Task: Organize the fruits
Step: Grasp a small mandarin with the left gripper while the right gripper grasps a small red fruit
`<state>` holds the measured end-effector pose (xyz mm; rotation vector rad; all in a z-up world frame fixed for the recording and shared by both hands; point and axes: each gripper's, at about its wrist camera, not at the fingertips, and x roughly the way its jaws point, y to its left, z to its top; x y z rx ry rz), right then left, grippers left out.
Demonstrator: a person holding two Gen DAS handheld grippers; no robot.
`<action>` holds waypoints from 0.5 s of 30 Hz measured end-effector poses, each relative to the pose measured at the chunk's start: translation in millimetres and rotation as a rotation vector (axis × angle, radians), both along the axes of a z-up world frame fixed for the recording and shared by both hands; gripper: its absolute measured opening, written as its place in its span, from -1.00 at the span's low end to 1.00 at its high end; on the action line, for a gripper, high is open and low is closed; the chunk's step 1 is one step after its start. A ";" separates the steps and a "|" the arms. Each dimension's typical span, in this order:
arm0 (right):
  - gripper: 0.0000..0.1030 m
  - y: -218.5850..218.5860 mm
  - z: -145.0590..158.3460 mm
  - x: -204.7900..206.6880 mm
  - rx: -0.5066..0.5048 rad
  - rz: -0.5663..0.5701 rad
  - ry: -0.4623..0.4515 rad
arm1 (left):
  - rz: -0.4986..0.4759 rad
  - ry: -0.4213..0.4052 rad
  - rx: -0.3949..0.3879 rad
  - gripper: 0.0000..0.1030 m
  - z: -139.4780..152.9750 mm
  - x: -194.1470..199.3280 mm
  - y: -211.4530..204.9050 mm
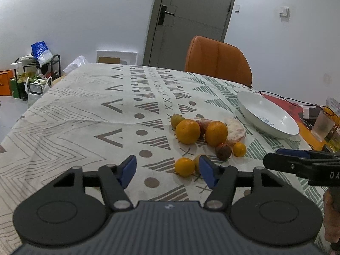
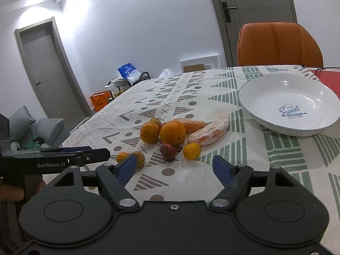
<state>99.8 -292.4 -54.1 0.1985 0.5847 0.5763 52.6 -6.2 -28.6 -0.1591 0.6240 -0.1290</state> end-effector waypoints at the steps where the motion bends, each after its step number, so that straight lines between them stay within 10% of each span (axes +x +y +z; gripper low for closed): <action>1: 0.47 -0.1 -0.7 1.4 0.001 0.000 0.003 | -0.003 0.001 -0.001 0.22 -0.6 0.9 -1.1; 15: -0.10 11.4 -12.8 22.9 0.020 0.049 0.059 | -0.056 0.031 -0.008 -0.33 -20.5 19.8 -10.8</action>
